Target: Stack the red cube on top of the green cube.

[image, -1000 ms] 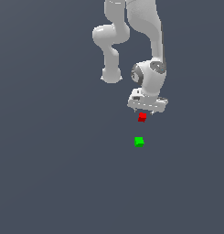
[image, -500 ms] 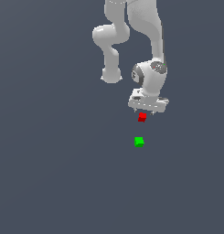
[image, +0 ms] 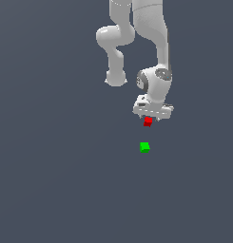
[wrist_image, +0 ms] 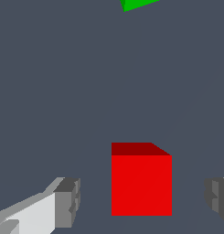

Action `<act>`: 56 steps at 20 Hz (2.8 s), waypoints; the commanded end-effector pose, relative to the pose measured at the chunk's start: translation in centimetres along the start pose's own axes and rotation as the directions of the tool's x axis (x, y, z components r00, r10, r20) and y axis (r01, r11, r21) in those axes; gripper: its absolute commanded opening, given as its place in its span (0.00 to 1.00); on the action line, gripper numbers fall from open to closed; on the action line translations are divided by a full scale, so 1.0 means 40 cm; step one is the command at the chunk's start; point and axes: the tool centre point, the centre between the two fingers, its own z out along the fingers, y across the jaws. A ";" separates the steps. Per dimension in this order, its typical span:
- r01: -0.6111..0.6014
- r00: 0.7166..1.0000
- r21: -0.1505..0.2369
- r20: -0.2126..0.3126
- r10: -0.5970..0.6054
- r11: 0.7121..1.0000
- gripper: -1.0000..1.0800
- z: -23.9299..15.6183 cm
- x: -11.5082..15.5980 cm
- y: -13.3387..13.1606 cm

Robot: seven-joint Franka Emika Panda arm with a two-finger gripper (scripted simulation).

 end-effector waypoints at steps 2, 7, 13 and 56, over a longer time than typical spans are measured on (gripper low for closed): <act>0.000 1.000 0.000 0.001 0.000 1.000 0.96 0.039 -0.001 0.001; 0.000 1.000 0.000 0.001 0.000 1.000 0.96 0.072 0.000 0.001; 0.000 1.000 0.000 0.001 0.000 1.000 0.00 0.077 0.001 0.001; 0.000 1.000 0.000 0.000 0.000 1.000 0.00 -0.165 0.017 0.002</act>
